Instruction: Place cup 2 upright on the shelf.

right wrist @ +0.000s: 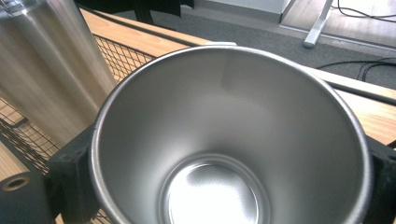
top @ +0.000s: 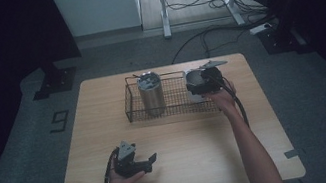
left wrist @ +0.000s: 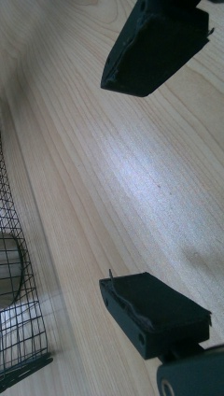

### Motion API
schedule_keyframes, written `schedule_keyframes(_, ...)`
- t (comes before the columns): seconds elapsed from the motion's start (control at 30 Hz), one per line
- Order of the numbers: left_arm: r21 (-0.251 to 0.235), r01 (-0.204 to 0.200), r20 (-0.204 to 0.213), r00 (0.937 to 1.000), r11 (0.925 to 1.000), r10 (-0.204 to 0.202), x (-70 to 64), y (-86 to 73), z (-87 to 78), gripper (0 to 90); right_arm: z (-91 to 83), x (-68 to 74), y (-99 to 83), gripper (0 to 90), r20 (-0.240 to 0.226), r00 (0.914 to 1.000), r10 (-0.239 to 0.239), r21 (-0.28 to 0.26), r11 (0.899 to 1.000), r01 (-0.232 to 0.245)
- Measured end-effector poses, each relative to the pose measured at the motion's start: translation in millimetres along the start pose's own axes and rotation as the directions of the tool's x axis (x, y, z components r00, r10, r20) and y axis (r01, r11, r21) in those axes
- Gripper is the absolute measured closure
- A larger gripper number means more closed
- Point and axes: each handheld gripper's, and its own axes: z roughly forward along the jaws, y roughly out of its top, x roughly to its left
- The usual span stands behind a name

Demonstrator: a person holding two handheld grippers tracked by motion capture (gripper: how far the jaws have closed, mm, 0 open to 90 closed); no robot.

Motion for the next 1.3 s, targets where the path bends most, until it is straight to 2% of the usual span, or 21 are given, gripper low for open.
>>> schedule_keyframes(0.57,0.011,-0.004,0.003,1.0000,0.9999,0.004,-1.5,-1.2,2.9,6.2,7.7,1.3,-12.8,6.5,0.012,0.9999,-0.008,0.036,0.999,0.007)
schedule_keyframes(1.3,0.012,-0.006,0.000,1.0000,0.9999,0.006,-1.8,-1.7,3.8,6.3,15.4,3.4,-20.2,6.4,0.033,0.9993,-0.019,0.095,0.995,0.015)
